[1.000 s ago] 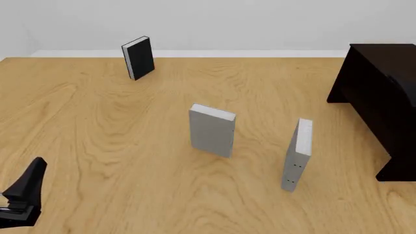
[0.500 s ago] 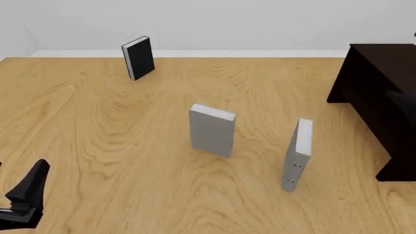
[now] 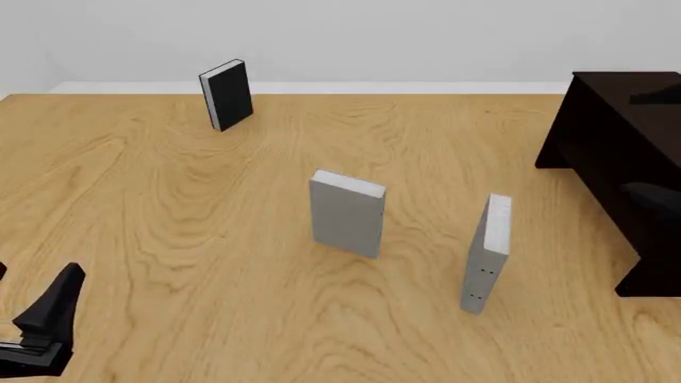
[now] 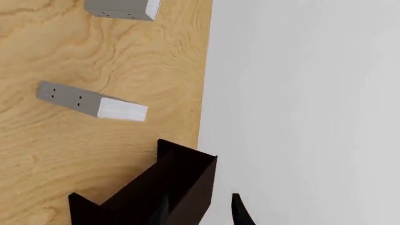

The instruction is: Pick up the book on the right and place it on the cabinet shelf.

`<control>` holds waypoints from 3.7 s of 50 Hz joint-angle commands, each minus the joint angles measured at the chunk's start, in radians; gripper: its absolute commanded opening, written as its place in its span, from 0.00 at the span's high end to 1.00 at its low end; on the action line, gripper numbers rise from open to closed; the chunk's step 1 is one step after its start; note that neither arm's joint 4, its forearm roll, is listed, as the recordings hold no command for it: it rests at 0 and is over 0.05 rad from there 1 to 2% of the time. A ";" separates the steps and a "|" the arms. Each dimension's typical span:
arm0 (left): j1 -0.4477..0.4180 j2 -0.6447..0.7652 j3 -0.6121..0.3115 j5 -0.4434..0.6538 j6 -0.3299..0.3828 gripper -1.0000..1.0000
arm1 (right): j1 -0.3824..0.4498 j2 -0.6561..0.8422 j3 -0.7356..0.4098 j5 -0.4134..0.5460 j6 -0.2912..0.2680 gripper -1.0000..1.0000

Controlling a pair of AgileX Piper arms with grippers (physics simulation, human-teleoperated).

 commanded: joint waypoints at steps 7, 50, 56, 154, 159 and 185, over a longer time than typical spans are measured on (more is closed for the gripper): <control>-0.007 0.002 0.000 0.001 0.007 0.00 | 0.036 0.078 -0.027 0.052 -0.106 0.00; -0.022 0.001 0.000 0.021 0.036 0.00 | -0.012 0.121 0.042 0.169 -0.464 0.00; -0.021 0.000 0.000 0.022 0.039 0.00 | -0.005 0.129 0.071 0.170 -0.504 0.00; -0.029 0.000 0.000 0.057 0.067 0.00 | 0.215 0.463 0.170 -0.067 -0.514 0.00; -0.032 0.000 0.000 0.059 0.068 0.00 | 0.198 0.459 0.188 -0.072 -0.514 0.00; -0.037 -0.001 0.000 0.071 0.071 0.00 | 0.166 0.470 0.219 -0.089 -0.514 0.00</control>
